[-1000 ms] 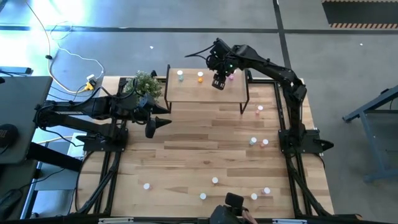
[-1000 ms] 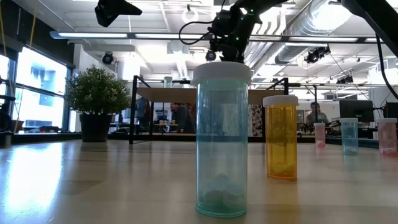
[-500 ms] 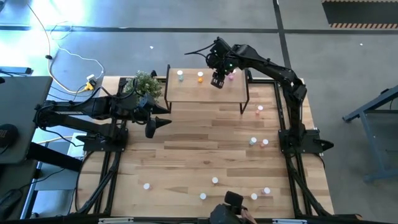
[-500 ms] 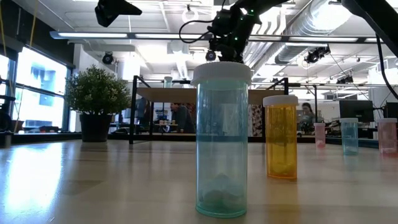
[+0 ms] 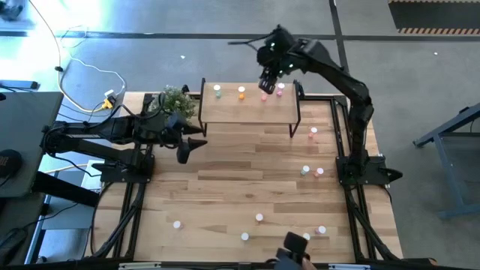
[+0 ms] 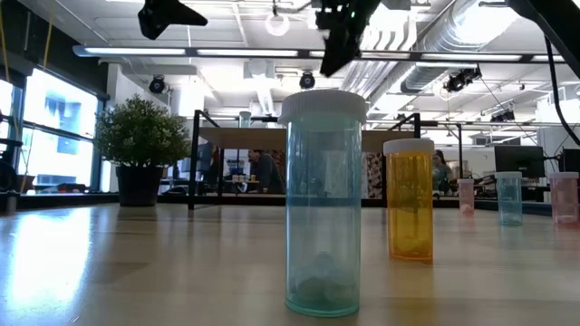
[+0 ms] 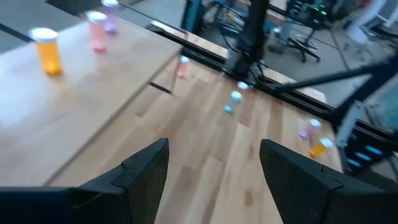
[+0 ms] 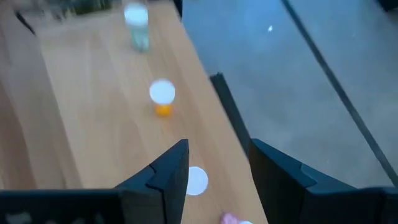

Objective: Pick and place medicine bottles onto shelf by color
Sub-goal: Adjust the violet pill bottle on the shelf

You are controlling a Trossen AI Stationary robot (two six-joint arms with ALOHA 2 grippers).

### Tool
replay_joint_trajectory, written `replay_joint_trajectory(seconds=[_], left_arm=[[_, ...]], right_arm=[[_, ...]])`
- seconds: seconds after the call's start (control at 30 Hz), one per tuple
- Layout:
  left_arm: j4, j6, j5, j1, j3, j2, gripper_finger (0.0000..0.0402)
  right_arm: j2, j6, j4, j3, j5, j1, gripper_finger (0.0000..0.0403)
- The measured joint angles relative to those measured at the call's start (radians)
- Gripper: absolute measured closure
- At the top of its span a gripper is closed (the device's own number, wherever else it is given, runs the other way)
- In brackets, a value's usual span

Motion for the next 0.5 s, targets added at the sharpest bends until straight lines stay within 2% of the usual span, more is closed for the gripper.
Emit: replay_joint_trajectory(seconds=[0.07, 0.3, 0.5], left_arm=[[0.003, 0.0, -0.027, 0.007, 0.0, 0.0, 0.0158], [0.045, 0.099, -0.115, 0.087, 0.0, 0.0, 0.0158], [0.168, 0.184, -0.052, 0.186, 0.0, 0.0, 0.0158]], right_arm=[[-0.011, 0.029, -0.015, 0.042, 0.0, 0.0, 0.0244], [-0.18, 0.18, 0.059, -0.113, 0.002, -0.034, 0.0245], [-0.284, 0.308, 0.073, -0.294, 0.035, -0.08, 0.0245]])
